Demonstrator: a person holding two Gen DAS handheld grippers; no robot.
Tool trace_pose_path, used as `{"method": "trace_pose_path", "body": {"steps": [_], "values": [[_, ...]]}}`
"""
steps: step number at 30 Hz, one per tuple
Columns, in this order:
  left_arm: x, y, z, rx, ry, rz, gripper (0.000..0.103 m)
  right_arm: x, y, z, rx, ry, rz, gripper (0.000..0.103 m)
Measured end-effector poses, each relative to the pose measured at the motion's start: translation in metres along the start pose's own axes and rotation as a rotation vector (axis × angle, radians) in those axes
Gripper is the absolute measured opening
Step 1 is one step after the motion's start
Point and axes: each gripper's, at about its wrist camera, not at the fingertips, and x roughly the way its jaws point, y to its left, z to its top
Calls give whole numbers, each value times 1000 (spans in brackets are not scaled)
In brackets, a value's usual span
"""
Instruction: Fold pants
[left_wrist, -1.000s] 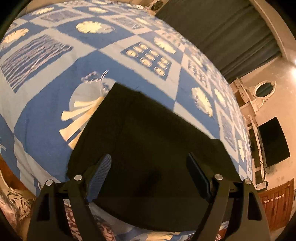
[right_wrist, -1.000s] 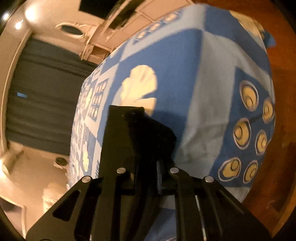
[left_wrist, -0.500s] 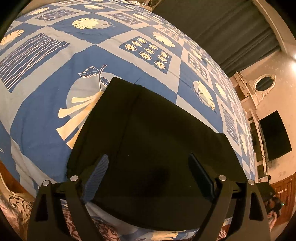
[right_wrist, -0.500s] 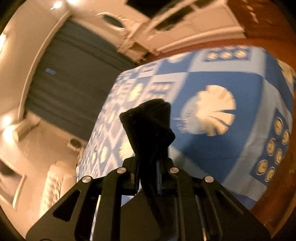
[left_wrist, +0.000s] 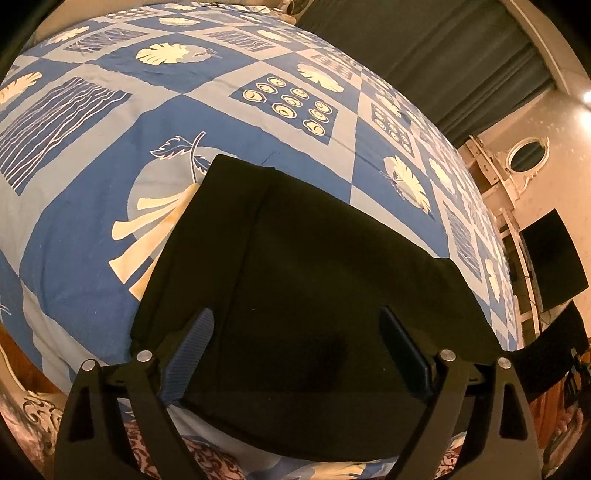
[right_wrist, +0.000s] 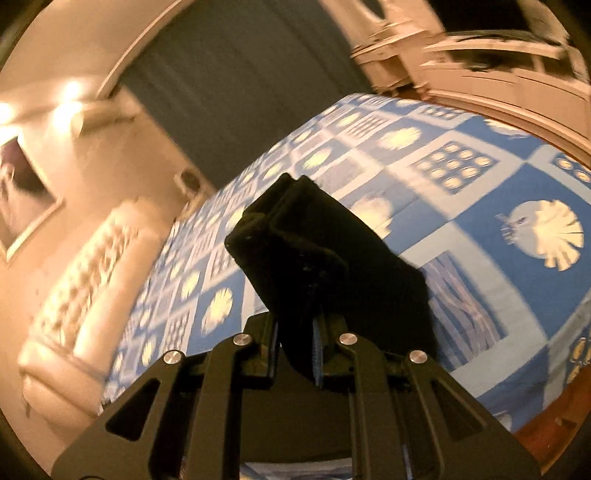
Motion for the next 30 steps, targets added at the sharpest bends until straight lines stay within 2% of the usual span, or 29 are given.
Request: {"method": "trace_pose_path", "body": {"steps": [8, 12, 23, 29, 30], "values": [[0, -1, -2, 3, -4, 0, 90, 72, 52, -72, -131, 178, 0, 13], [0, -2, -2, 17, -5, 7, 90, 103, 64, -109, -185, 265, -13, 13], [1, -2, -2, 22, -7, 8, 90, 138, 85, -169, -374, 397, -91, 15], [2, -3, -1, 36, -9, 15, 90, 139, 95, -179, -413, 416, -90, 30], [2, -3, -2, 39, -10, 16, 90, 139, 98, -182, -418, 425, -84, 38]]}}
